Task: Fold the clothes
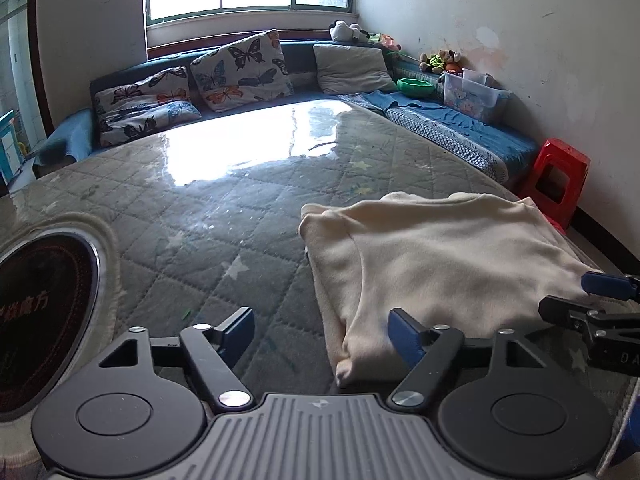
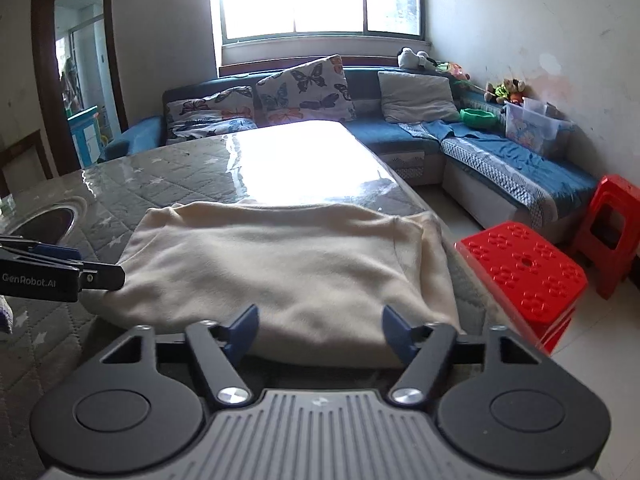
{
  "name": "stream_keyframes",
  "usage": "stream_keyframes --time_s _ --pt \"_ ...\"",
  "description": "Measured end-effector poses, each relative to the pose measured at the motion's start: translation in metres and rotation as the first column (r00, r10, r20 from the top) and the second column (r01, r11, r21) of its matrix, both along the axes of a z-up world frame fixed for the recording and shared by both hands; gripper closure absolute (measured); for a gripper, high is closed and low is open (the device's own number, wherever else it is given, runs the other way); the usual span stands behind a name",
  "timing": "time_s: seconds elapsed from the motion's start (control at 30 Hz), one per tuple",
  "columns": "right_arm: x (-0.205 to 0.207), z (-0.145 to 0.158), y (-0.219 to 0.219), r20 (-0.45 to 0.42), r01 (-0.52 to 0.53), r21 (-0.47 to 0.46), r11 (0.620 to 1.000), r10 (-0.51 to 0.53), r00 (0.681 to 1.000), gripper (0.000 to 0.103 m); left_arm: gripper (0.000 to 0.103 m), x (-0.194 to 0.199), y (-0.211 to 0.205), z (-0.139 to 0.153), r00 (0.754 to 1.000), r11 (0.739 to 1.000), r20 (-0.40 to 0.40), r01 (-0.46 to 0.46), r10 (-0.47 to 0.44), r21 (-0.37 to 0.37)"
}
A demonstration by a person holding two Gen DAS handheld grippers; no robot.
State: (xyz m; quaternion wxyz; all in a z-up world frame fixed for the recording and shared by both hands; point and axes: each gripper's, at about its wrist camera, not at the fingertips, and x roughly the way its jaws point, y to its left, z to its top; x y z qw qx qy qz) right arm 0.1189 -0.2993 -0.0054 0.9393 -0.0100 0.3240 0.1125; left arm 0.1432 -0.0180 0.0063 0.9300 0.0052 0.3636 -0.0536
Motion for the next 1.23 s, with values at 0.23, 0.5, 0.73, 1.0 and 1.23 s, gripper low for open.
stream_keyframes --time_s 0.23,0.5,0.73,1.0,1.23 --pt "-0.016 -0.004 0.003 -0.019 0.03 0.028 0.999 -0.029 0.999 0.015 0.003 -0.016 0.002 -0.001 1.0 1.0 0.01 0.003 -0.003 0.0" --pt "-0.029 -0.004 0.003 -0.023 0.069 0.03 0.997 -0.069 0.997 0.002 0.0 -0.034 -0.005 0.003 0.999 0.999 0.035 0.029 -0.03 0.013" --pt "-0.036 -0.005 0.008 -0.023 0.097 0.016 0.995 -0.096 0.995 0.0 0.0 -0.044 -0.008 0.001 0.999 0.999 0.025 0.03 -0.03 0.012" --pt "-0.043 -0.003 0.009 -0.017 0.109 0.02 0.994 -0.109 0.994 0.0 0.0 -0.053 -0.009 0.0 0.999 1.0 0.023 0.027 -0.027 0.008" --pt "-0.048 0.0 0.011 -0.01 0.11 0.011 0.994 -0.11 0.994 0.0 0.0 -0.064 -0.011 -0.001 0.999 0.999 0.031 0.038 -0.038 0.006"
